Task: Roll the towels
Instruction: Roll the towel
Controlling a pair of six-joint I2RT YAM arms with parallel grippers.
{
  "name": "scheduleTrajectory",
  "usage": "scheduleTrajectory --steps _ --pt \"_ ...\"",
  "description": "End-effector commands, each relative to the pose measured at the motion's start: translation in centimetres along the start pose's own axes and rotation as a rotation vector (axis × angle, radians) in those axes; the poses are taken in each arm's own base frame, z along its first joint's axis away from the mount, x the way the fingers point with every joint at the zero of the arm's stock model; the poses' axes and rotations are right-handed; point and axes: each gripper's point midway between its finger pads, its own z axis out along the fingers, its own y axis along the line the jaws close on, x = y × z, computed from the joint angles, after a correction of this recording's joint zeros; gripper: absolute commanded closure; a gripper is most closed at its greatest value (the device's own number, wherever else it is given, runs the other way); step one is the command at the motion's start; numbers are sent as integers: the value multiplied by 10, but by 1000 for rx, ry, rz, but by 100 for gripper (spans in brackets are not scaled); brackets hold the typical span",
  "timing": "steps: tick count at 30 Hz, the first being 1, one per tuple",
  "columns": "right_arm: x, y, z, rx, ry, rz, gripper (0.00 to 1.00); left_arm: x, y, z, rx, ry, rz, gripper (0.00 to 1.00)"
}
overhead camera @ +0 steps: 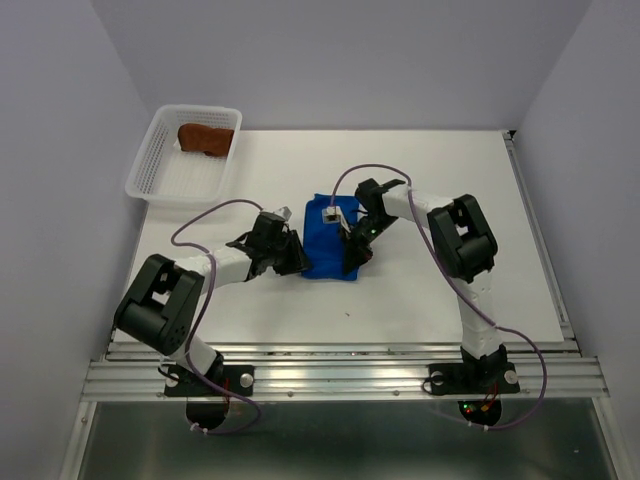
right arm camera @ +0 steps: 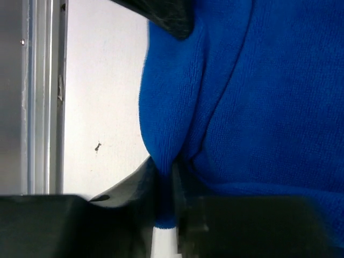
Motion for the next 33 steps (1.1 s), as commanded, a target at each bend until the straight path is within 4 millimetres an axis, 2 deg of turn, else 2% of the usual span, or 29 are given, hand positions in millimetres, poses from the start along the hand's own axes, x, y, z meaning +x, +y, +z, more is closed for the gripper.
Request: scheduleTrajectory --steps 1,2,3,4,5,6,8,9,10,12,13,14,16,17,18,19,20,21,22,23,24,27,31,33 --pt "5 -27 -10 90 93 -148 54 -16 -10 9 8 -17 26 78" --pt "9 -31 -15 113 131 -174 42 -17 -11 10 8 -14 23 88" --pt "4 -31 -20 128 134 -193 31 -19 -14 12 11 -5 1 100" --pt "0 -32 -27 145 131 -201 27 -22 -19 12 21 -10 -4 100" --pt "-13 -34 -34 167 123 -237 23 -24 -21 13 17 -6 -13 100" --pt "-26 -31 -41 188 105 -262 11 -25 -22 13 12 -2 -26 100" --pt "-46 -27 -52 217 80 -288 8 -22 -19 14 -4 29 -34 100" --pt "-60 -30 -57 256 46 -283 0 -29 -22 14 -15 21 -34 100" --pt "-79 -32 -65 309 -1 -289 0 -25 -14 11 -68 44 -30 100" --pt "-102 -29 -74 341 -61 -291 0 -35 -17 7 -87 30 -19 100" --pt "-126 -34 -84 398 -116 -323 0 -36 -19 3 -93 33 -12 100" --pt "-136 -36 -90 443 -153 -250 0 -43 -22 0 -86 20 -14 100" --pt "-156 -36 -105 518 -223 -228 0 -47 -29 -5 -42 22 -19 100" --pt "-158 -47 -117 621 -233 -192 0 -50 -25 -7 -41 20 -39 100" --pt "-162 -49 -124 674 -262 -179 0 -51 -24 -8 -34 21 -59 100" --pt "-178 -52 -136 743 -333 -220 0 -50 -25 -9 -16 39 -78 100" --pt "-164 -46 -140 800 -360 -163 0 -49 -23 -10 -11 51 -95 100" --pt "-177 -39 -143 840 -417 -215 0 -50 -21 -11 -3 62 -132 100" --pt "-172 -35 -140 873 -422 -213 0 -50 -19 -12 0 76 -146 100" --pt "-154 -29 -141 952 -398 -194 0 -49 -17 -13 -10 94 -163 100" --pt "-153 -21 -129 961 -385 -218 0 -52 -13 -16 -11 103 -191 100" --pt "-129 -10 -109 989 -305 -204 0 -57 -8 -21 -13 144 -245 100" --pt "-109 -1 -71 1029 -199 -246 0 -48 0 -18 -20 254 -331 100" --pt "-103 -1 -54 1062 -144 -268 0 -44 -7 -19 7 291 -349 100"
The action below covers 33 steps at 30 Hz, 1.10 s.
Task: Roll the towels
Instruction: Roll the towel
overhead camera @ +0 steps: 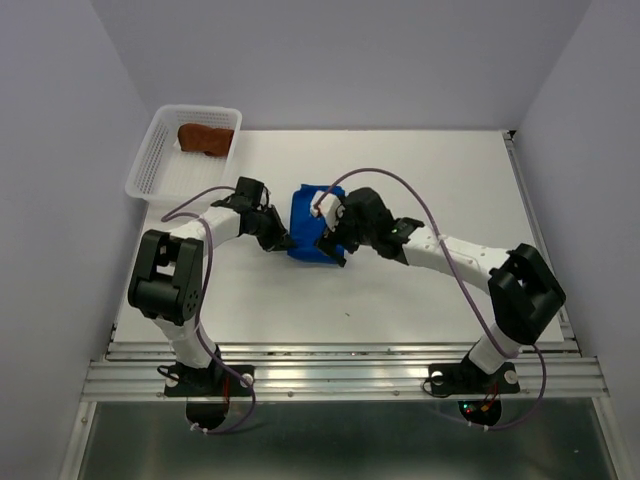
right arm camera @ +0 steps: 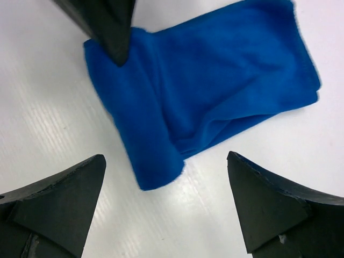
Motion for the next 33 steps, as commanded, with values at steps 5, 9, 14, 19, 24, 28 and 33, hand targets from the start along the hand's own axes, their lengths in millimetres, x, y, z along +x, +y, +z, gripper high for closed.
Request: scheduleTrajectory --steps 5,9,14,19,24,28,33 --pt "14 20 23 192 109 -184 0 17 -5 -4 29 175 -130 100" --pt "22 33 36 207 128 -250 2 15 -1 -5 25 182 -179 100" --pt "23 30 40 229 113 -256 17 18 2 -4 27 211 -205 100" --pt "38 45 48 150 149 -248 38 15 4 -7 48 215 -223 100" --pt "44 50 59 132 174 -221 95 14 2 -9 61 215 -203 100" --pt "46 62 58 69 208 -157 99 3 0 -15 56 149 -150 82" --pt "26 74 47 -67 220 78 99 -20 3 -33 7 14 -77 38"
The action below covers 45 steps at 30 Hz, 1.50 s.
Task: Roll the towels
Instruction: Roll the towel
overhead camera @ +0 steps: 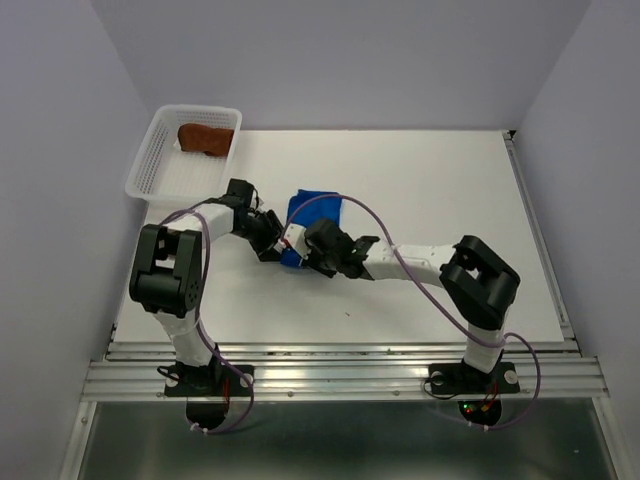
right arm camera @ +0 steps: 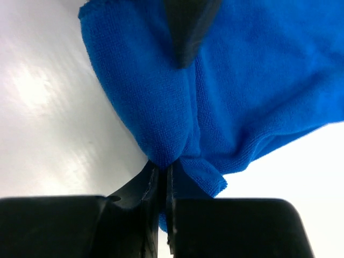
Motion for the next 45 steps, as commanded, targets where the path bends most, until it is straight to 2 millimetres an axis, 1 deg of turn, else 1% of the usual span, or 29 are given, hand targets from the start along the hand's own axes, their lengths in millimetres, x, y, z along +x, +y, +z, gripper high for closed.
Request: scheduleTrajectory --steps 1,2,4,5,6,7,8,9,11,12,13,14,15,16,18,19,20,21,22,23,24,26,30,33,37,39,41,43,45 --pt "-15 25 -18 -204 27 183 99 -23 -17 -36 3 -163 109 33" --pt "-15 25 -21 -226 37 236 99 -25 -21 -41 22 -191 130 27" --pt "-20 34 -27 -311 39 280 99 -27 -17 -44 22 -214 132 25" --pt "-16 30 -28 -320 58 332 99 -32 -17 -50 23 -250 144 25" --pt "-21 33 -30 -358 49 358 99 -34 -14 -51 10 -269 145 25" --pt "-20 34 -30 -382 56 385 99 -38 -10 -55 -8 -301 144 22" --pt "-18 35 -30 -404 66 411 99 -40 -13 -61 -4 -328 155 15" --pt "-20 34 -32 -447 61 468 99 -41 -10 -62 -9 -340 152 15" --pt "-17 29 -28 -495 74 563 99 -41 -11 -68 3 -369 166 14" --pt "-19 35 -28 -534 75 575 99 -41 -11 -69 3 -377 166 7" --pt "-20 35 -26 -587 73 608 99 -42 -12 -73 7 -394 181 3" --pt "-20 35 -25 -613 75 632 99 -42 -14 -74 19 -401 198 3" --pt "-22 37 -26 -656 73 653 99 -37 -9 -72 23 -395 205 3" --pt "-21 32 -25 -679 69 681 99 -36 -19 -76 72 -410 243 3" --pt "-25 28 -23 -746 65 739 99 -23 -17 -71 114 -377 281 3" --pt "-27 32 -24 -780 70 750 99 -19 -17 -70 131 -368 304 2" --pt "-32 25 -23 -788 63 771 99 -17 -22 -73 161 -386 335 3" --pt "-29 27 -17 -801 84 788 99 -11 -16 -68 157 -373 334 2" --pt "-25 24 -15 -794 110 812 99 -8 -20 -70 189 -379 376 2" --pt "-25 24 -12 -797 122 820 99 -5 -18 -69 192 -378 379 2" --pt "-26 19 -7 -800 123 832 99 0 -9 -64 183 -365 373 2" --pt "-24 21 -7 -817 154 847 99 4 -11 -62 208 -372 403 2" --pt "-25 23 -4 -833 177 872 99 8 -4 -51 198 -361 390 3" --pt "-24 19 -1 -836 179 891 99 0 0 -44 180 -391 374 5" --pt "-21 16 0 -837 192 902 99 -14 -1 -34 171 -408 344 13" --pt "-20 16 0 -840 193 897 98 -16 2 -26 168 -392 332 14" --pt "-20 17 0 -845 194 896 97 -19 5 -19 159 -379 326 23" --pt "-17 18 2 -847 206 899 96 -21 7 -15 149 -373 327 28" --pt "-16 14 4 -844 203 905 95 -23 9 -11 146 -369 321 29"
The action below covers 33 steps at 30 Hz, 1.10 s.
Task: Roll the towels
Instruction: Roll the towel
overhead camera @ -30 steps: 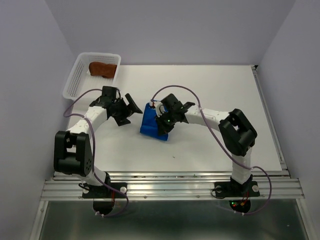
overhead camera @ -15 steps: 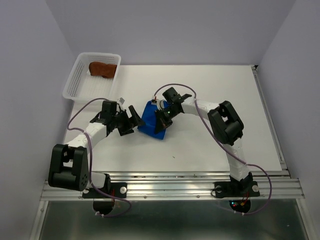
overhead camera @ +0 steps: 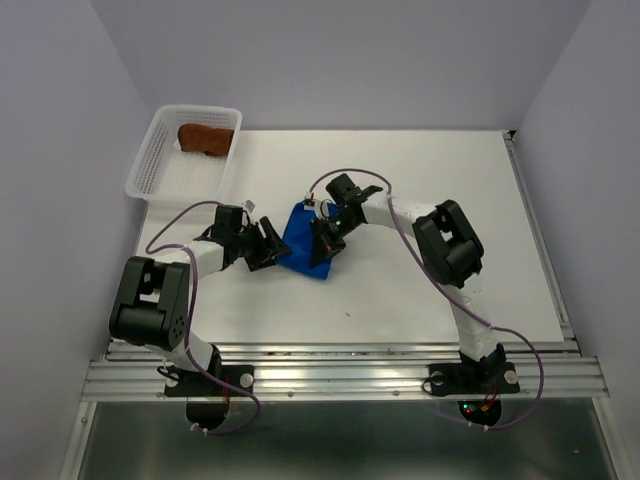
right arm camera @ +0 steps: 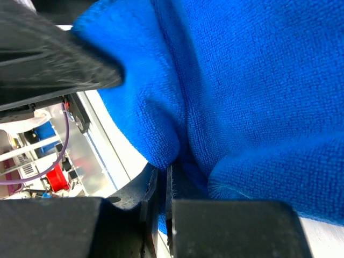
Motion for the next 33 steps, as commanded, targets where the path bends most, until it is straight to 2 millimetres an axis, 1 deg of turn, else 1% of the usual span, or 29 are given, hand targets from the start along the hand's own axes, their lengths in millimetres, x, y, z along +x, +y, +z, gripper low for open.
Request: scheduleTrajectory --steps 1,3,4,5,6,7,8,9,10,11,12,13,14,15,16,17,18,19,20,21,22,24,25,26,28,29,31,33 --pt "-5 -1 -3 -11 5 5 93 -17 -12 5 35 -49 34 37" --pt "-7 -2 -4 -2 -1 -13 92 -19 -10 9 28 -47 33 49" --pt "-8 -5 -4 17 -5 -22 91 -21 -11 10 27 -51 32 62" --pt "-11 -3 -7 25 -13 -41 87 -21 -9 13 21 -47 31 69" --pt "-14 -3 -10 44 -23 -72 66 -22 -11 14 17 -50 32 74" --pt "-17 -3 -13 56 -34 -99 62 -25 -8 15 -1 -59 27 89" --pt "-22 3 -21 72 -57 -153 57 -22 -4 18 -19 -46 20 91" --pt "-26 4 -26 98 -74 -178 50 -25 -4 19 -29 -46 18 100" --pt "-32 10 -36 156 -110 -233 48 -21 3 22 -60 -25 -2 100" --pt "-34 9 -32 188 -116 -264 45 -19 4 22 -69 -13 -11 100" --pt "-36 18 -42 217 -143 -340 43 -19 5 23 -80 -5 -24 100" --pt "-43 20 -47 276 -182 -391 38 -15 4 22 -85 24 -44 100" --pt "-48 21 -54 309 -218 -415 37 -12 3 21 -88 46 -61 100" --pt "-43 30 -63 335 -241 -454 37 -9 3 19 -101 68 -76 100" --pt "-47 27 -71 391 -275 -469 37 -14 -2 17 -103 71 -78 100" --pt "-51 33 -73 410 -310 -503 36 -6 3 15 -146 104 -105 100" --pt "-49 37 -74 429 -319 -539 36 -7 4 13 -163 112 -109 100" --pt "-44 37 -80 476 -341 -561 35 -10 1 12 -167 115 -105 100" --pt "-45 45 -77 487 -360 -633 34 -4 5 10 -191 146 -117 100" --pt "-41 47 -73 502 -357 -665 34 -4 4 10 -196 155 -117 100" --pt "-36 45 -74 545 -364 -696 34 -4 1 8 -198 176 -121 100" --pt "-29 49 -67 575 -341 -782 34 -4 0 6 -210 192 -122 100" --pt "-26 53 -59 607 -339 -816 34 -9 -5 5 -208 191 -123 100" --pt "-25 52 -56 623 -353 -835 33 -5 -2 4 -225 217 -136 100" --pt "-24 56 -48 654 -353 -882 33 -9 -8 4 -220 229 -135 100" --pt "-29 51 -52 720 -378 -890 33 -3 -6 4 -228 261 -145 100" --pt "-31 48 -52 793 -384 -939 32 -3 -13 6 -194 285 -148 100" --pt "-28 45 -45 812 -362 -992 33 -1 -16 8 -177 304 -160 100"
